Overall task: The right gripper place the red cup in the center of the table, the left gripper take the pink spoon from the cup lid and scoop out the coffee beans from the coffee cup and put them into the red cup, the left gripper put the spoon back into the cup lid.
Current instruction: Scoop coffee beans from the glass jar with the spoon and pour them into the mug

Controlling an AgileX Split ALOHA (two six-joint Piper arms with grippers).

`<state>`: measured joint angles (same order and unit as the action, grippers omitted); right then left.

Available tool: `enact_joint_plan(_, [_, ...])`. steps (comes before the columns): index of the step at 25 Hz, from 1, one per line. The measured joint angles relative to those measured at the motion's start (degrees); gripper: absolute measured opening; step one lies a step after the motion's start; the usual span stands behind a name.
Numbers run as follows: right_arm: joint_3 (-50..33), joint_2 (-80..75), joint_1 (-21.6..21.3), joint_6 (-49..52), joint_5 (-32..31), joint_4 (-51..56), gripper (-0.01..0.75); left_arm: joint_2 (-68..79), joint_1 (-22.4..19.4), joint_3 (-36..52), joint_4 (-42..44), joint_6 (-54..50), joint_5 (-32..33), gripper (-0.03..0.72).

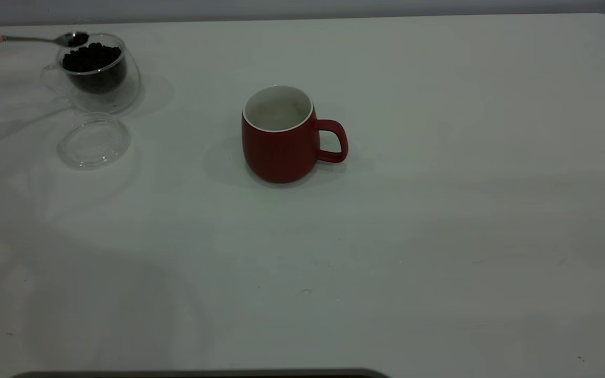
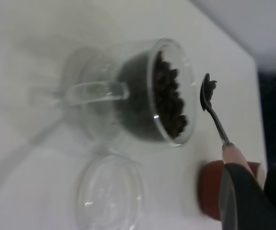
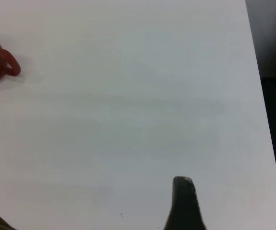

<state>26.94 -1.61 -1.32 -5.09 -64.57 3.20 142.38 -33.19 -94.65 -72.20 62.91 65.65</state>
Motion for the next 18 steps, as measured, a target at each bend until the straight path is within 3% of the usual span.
enact_joint_plan(18, [0.0, 0.0, 0.0, 0.0, 0.0, 0.0, 0.588, 0.0, -0.7, 0.0, -3.3, -3.6, 0.4, 0.127])
